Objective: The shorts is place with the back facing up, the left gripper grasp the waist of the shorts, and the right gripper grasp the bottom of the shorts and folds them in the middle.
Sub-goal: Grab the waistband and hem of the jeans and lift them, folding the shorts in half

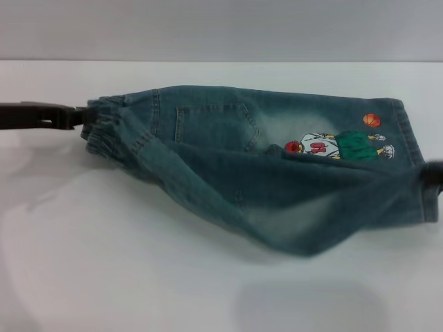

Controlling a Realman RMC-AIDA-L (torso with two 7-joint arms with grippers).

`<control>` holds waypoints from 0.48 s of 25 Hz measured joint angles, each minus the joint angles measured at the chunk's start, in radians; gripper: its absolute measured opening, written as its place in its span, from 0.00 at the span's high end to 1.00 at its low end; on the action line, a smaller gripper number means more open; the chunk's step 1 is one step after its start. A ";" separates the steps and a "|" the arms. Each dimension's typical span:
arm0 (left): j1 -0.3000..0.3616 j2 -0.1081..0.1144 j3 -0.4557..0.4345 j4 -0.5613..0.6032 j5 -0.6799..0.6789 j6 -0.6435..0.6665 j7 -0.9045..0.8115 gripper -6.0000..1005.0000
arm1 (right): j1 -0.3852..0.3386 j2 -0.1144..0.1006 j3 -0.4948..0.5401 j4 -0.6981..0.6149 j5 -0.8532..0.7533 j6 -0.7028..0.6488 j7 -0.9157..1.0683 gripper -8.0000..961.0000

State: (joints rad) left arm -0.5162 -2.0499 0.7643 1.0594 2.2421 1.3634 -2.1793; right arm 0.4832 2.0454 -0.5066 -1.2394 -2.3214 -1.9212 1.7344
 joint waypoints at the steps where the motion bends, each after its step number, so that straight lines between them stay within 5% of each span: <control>1: -0.001 -0.001 -0.011 0.003 -0.001 -0.006 0.000 0.95 | -0.007 -0.005 0.031 0.007 0.035 0.004 -0.015 0.99; 6: -0.003 -0.002 -0.031 0.004 -0.024 -0.040 0.000 0.95 | -0.058 -0.012 0.106 0.025 0.163 0.111 -0.032 0.99; 12: -0.006 -0.007 -0.022 -0.004 -0.044 -0.094 -0.001 0.94 | -0.090 0.016 0.107 0.033 0.184 0.296 -0.041 0.99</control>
State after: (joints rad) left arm -0.5219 -2.0566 0.7427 1.0553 2.1982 1.2690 -2.1798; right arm 0.3929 2.0614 -0.4001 -1.2061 -2.1377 -1.6253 1.6938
